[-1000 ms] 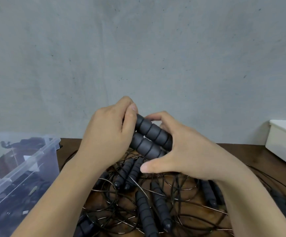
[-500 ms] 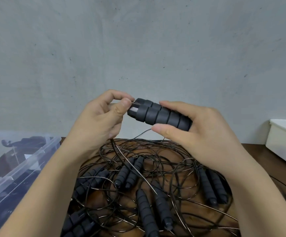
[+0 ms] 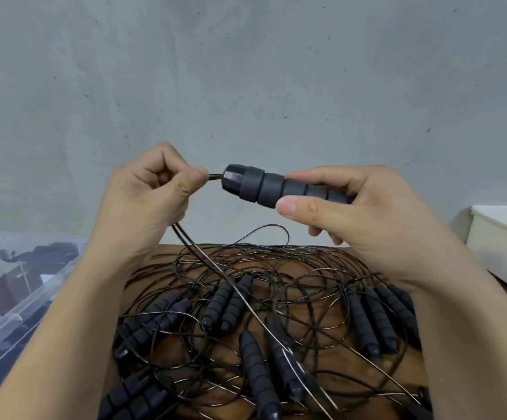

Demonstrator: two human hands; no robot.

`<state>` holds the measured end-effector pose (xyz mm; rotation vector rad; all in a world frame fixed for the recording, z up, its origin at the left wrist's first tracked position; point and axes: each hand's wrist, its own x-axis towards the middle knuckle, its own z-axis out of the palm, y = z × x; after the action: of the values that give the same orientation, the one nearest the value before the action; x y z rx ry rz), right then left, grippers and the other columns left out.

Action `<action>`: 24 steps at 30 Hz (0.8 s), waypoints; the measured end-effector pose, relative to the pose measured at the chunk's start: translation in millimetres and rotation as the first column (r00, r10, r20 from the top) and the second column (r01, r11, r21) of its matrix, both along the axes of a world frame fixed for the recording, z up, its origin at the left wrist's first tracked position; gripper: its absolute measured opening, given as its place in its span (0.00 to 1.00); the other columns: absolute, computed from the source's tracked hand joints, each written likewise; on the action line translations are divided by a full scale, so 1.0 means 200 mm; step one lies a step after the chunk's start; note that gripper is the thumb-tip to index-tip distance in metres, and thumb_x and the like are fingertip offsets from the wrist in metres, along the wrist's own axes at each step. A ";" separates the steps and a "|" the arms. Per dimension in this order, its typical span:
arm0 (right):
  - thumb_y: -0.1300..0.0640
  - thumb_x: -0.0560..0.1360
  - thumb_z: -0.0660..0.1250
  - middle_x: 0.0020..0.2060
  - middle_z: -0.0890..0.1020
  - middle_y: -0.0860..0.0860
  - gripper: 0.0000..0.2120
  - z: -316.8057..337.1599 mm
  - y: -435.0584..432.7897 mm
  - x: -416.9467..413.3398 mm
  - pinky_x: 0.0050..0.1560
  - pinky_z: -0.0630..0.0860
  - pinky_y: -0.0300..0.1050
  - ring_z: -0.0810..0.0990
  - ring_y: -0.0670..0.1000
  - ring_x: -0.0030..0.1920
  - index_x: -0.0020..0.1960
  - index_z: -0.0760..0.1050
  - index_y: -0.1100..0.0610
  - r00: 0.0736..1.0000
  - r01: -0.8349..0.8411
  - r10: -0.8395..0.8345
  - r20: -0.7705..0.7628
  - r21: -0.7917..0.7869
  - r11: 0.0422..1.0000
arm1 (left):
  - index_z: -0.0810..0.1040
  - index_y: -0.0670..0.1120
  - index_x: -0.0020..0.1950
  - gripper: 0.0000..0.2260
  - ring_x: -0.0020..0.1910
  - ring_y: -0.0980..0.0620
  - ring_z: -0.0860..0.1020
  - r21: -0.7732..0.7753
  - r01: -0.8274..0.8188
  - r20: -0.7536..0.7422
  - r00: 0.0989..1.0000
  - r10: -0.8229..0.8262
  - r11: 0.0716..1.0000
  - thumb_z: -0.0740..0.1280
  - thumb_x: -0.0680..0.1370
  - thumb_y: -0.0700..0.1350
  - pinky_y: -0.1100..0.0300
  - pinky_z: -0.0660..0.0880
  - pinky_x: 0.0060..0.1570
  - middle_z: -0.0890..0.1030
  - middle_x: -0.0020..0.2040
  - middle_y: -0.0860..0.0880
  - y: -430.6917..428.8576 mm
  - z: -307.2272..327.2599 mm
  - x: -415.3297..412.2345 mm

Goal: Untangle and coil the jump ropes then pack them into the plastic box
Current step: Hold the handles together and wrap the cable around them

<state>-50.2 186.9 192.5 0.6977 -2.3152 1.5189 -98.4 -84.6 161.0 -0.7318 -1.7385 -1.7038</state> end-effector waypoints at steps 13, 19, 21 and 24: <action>0.43 0.72 0.78 0.44 0.88 0.56 0.16 -0.02 0.04 0.01 0.35 0.71 0.50 0.76 0.52 0.35 0.54 0.88 0.52 0.975 -0.160 0.170 0.141 -0.076 0.984 | 0.70 0.62 0.42 0.15 0.31 0.60 0.70 -0.492 -0.413 -0.140 0.906 0.398 0.767 0.56 0.85 0.47 0.70 0.65 0.31 0.74 0.32 0.58 0.23 -0.08 0.00; 0.49 0.76 0.75 0.49 0.88 0.57 0.13 -0.08 -0.09 -0.01 0.34 0.72 0.48 0.79 0.52 0.39 0.54 0.87 0.57 0.935 -0.297 0.316 0.161 -0.133 0.946 | 0.69 0.51 0.39 0.20 0.35 0.66 0.76 -0.537 -0.226 0.058 0.951 0.303 0.813 0.58 0.82 0.27 0.71 0.71 0.37 0.73 0.34 0.58 0.38 -0.17 0.03; 0.49 0.74 0.77 0.49 0.88 0.57 0.12 -0.10 -0.10 -0.02 0.36 0.72 0.51 0.80 0.52 0.40 0.54 0.87 0.56 0.947 -0.273 0.293 0.128 -0.155 0.949 | 0.72 0.52 0.39 0.16 0.38 0.56 0.79 -0.631 -0.230 -0.001 0.955 0.296 0.741 0.58 0.82 0.35 0.59 0.75 0.37 0.78 0.35 0.54 0.37 -0.19 0.02; 0.52 0.72 0.79 0.47 0.87 0.56 0.12 -0.11 -0.11 -0.02 0.37 0.71 0.54 0.80 0.52 0.40 0.54 0.86 0.54 0.957 -0.247 0.273 0.097 -0.219 0.944 | 0.75 0.49 0.43 0.12 0.40 0.45 0.79 -0.737 -0.233 -0.072 0.960 0.269 0.635 0.53 0.80 0.48 0.42 0.76 0.41 0.79 0.39 0.47 0.32 -0.19 -0.01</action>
<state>-54.7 165.9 170.1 0.9046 -2.1768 1.9379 -100.0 -21.0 122.8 -0.7228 -2.4598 -0.7699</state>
